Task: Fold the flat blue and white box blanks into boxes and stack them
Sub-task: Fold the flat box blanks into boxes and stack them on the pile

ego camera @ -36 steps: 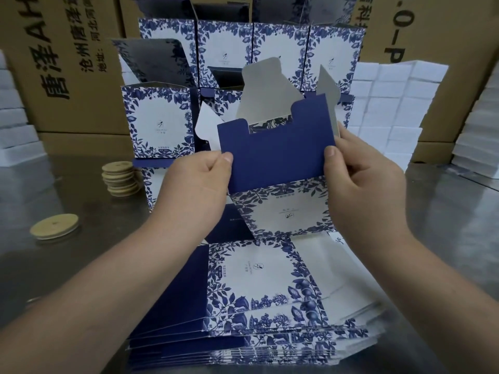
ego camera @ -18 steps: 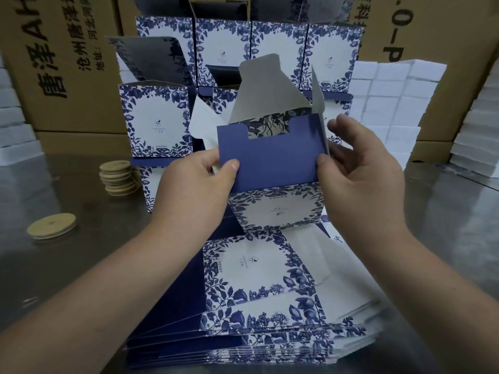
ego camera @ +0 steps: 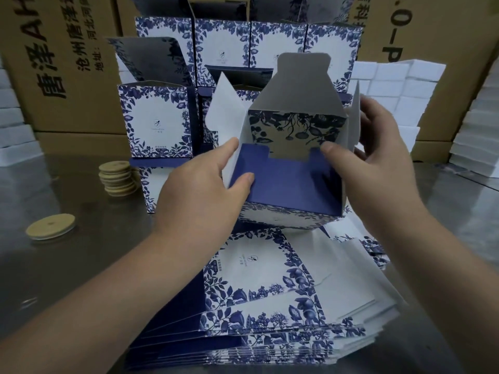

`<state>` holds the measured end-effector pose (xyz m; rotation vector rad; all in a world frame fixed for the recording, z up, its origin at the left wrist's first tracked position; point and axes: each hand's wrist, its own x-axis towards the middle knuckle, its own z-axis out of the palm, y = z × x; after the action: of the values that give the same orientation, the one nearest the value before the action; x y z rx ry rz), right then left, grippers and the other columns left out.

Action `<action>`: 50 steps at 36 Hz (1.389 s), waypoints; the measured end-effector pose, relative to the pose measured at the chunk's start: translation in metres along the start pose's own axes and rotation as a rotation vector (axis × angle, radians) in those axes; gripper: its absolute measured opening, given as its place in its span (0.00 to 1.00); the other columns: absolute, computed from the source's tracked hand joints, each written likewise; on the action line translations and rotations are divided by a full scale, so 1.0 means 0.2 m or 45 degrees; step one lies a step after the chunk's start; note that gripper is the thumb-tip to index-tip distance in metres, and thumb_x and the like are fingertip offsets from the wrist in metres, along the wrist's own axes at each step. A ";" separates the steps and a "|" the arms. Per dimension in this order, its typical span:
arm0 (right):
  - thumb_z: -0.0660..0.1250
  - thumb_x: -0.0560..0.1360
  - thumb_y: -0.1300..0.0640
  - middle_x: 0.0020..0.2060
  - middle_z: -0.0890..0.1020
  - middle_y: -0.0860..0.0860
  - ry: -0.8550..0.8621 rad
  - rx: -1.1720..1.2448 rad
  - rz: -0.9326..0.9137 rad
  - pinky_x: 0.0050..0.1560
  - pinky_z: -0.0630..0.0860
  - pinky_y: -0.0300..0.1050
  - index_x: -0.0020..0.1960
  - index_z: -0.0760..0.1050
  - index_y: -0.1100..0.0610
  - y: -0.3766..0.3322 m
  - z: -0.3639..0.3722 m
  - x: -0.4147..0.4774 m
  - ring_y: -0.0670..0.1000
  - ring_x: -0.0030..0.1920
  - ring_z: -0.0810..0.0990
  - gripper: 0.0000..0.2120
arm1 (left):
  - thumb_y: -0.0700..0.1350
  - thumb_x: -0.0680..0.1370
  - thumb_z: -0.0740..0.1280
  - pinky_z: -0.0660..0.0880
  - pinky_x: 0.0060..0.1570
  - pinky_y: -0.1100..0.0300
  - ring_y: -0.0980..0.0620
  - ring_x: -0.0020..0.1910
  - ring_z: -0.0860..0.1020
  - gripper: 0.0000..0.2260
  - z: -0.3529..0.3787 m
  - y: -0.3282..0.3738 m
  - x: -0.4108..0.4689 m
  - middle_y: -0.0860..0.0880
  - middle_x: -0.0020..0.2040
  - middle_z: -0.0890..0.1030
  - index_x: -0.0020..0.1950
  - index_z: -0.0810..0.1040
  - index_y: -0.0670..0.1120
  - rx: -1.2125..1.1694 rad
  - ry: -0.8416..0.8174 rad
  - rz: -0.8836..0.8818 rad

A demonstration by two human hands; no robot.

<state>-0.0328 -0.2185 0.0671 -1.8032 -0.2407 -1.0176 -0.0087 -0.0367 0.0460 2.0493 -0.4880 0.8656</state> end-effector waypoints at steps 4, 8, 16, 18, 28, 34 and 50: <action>0.67 0.65 0.47 0.59 0.76 0.43 -0.068 0.131 -0.071 0.66 0.69 0.52 0.58 0.66 0.42 0.01 0.00 -0.01 0.44 0.63 0.73 0.23 | 0.52 0.74 0.68 0.65 0.45 0.63 0.49 0.52 0.76 0.26 0.01 0.00 0.00 0.47 0.54 0.81 0.72 0.66 0.56 0.058 -0.005 0.009; 0.63 0.64 0.46 0.52 0.77 0.44 -0.033 0.379 -0.113 0.55 0.73 0.40 0.54 0.67 0.48 0.00 -0.01 0.00 0.43 0.54 0.77 0.19 | 0.51 0.74 0.68 0.66 0.49 0.63 0.52 0.54 0.74 0.25 0.01 0.00 -0.01 0.51 0.59 0.79 0.71 0.68 0.55 0.084 -0.008 0.041; 0.64 0.65 0.46 0.53 0.75 0.51 -0.065 0.397 -0.140 0.57 0.72 0.47 0.48 0.68 0.50 0.00 -0.02 0.00 0.47 0.53 0.76 0.14 | 0.48 0.73 0.69 0.66 0.47 0.63 0.52 0.52 0.74 0.18 0.01 0.01 -0.01 0.52 0.65 0.74 0.63 0.77 0.54 0.135 -0.016 0.145; 0.63 0.65 0.47 0.57 0.75 0.52 -0.069 0.315 -0.156 0.64 0.69 0.52 0.43 0.70 0.49 0.00 -0.01 0.00 0.50 0.60 0.75 0.09 | 0.47 0.72 0.70 0.66 0.43 0.63 0.50 0.43 0.74 0.15 0.00 0.01 -0.01 0.51 0.62 0.74 0.59 0.79 0.54 0.137 -0.035 0.191; 0.62 0.66 0.55 0.50 0.80 0.46 -0.034 0.334 -0.272 0.56 0.72 0.43 0.35 0.77 0.42 -0.01 -0.05 0.03 0.43 0.52 0.78 0.08 | 0.40 0.69 0.67 0.71 0.51 0.58 0.50 0.57 0.71 0.08 0.02 0.00 -0.02 0.40 0.63 0.73 0.47 0.82 0.43 0.047 -0.075 0.483; 0.58 0.73 0.68 0.50 0.77 0.43 -0.056 0.229 -0.380 0.52 0.70 0.31 0.48 0.75 0.47 -0.02 -0.03 0.00 0.34 0.50 0.76 0.17 | 0.48 0.72 0.63 0.69 0.57 0.57 0.51 0.63 0.69 0.11 0.01 -0.01 -0.03 0.41 0.67 0.70 0.43 0.82 0.44 -0.058 -0.198 0.549; 0.59 0.71 0.65 0.49 0.80 0.35 -0.027 0.300 -0.475 0.58 0.70 0.36 0.50 0.80 0.46 0.01 -0.02 -0.01 0.39 0.56 0.77 0.18 | 0.48 0.72 0.64 0.69 0.60 0.63 0.62 0.57 0.74 0.17 0.01 -0.02 0.00 0.63 0.54 0.73 0.57 0.63 0.61 -0.483 -0.038 0.430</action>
<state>-0.0351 -0.2227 0.0656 -1.5863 -0.7011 -1.1735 -0.0055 -0.0363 0.0434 1.6578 -0.9583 0.8605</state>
